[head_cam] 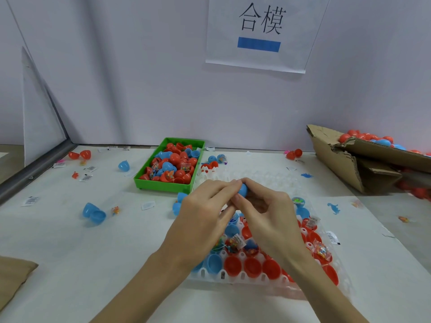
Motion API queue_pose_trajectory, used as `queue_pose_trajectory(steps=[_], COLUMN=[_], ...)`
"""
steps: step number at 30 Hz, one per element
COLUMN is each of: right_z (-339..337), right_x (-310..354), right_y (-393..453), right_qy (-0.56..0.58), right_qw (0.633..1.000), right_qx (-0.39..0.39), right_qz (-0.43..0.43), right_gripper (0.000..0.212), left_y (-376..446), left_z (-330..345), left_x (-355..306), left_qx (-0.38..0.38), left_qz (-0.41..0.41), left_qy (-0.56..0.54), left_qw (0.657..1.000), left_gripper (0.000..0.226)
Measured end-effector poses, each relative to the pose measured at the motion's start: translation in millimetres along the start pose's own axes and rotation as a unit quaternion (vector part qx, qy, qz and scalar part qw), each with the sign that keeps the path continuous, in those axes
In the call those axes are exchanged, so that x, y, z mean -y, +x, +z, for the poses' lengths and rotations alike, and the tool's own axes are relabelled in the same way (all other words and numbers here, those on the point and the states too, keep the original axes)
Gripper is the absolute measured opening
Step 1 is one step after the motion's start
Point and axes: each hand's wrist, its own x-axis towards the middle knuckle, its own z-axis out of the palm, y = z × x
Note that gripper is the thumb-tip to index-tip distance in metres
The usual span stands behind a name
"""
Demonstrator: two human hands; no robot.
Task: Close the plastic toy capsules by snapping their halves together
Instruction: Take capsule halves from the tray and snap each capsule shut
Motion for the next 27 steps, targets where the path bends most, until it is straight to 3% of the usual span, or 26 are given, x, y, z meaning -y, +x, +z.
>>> queue_pose_trajectory(steps=[5, 9, 12, 17, 24, 27], right_z=[0.2, 0.8, 4.2, 5.7, 3.4, 2.6], right_x=[0.3, 7.0, 2.5, 7.4, 10.7, 5.9], right_y=[-0.6, 0.8, -0.7, -2.8, -1.1, 1.5], right_qy=[-0.031, -0.019, 0.018, 0.091, 0.105, 0.104], right_qw=[1.0, 0.999, 0.999, 0.994, 0.994, 0.992], right_qx=[0.003, 0.027, 0.019, 0.013, 0.02, 0.038], right_qz=[-0.004, -0.002, 0.018, 0.052, 0.027, 0.052], right_gripper=[0.026, 0.04, 0.023, 0.021, 0.029, 0.021], left_y=[-3.6, -2.2, -1.3, -2.2, -1.3, 1.0], left_z=[4.9, 5.9, 7.2, 7.7, 4.6, 3.4], left_x=[0.6, 2.8, 3.2, 2.7, 4.1, 4.7], left_qx=[-0.011, -0.022, -0.02, -0.025, -0.033, -0.026], left_qz=[0.032, -0.012, -0.019, 0.0, 0.053, -0.011], left_qy=[0.031, -0.017, -0.033, -0.033, -0.007, -0.052], left_qw=[0.999, 1.0, 0.999, 0.999, 0.998, 0.998], left_gripper=[0.045, 0.048, 0.05, 0.052, 0.049, 0.044])
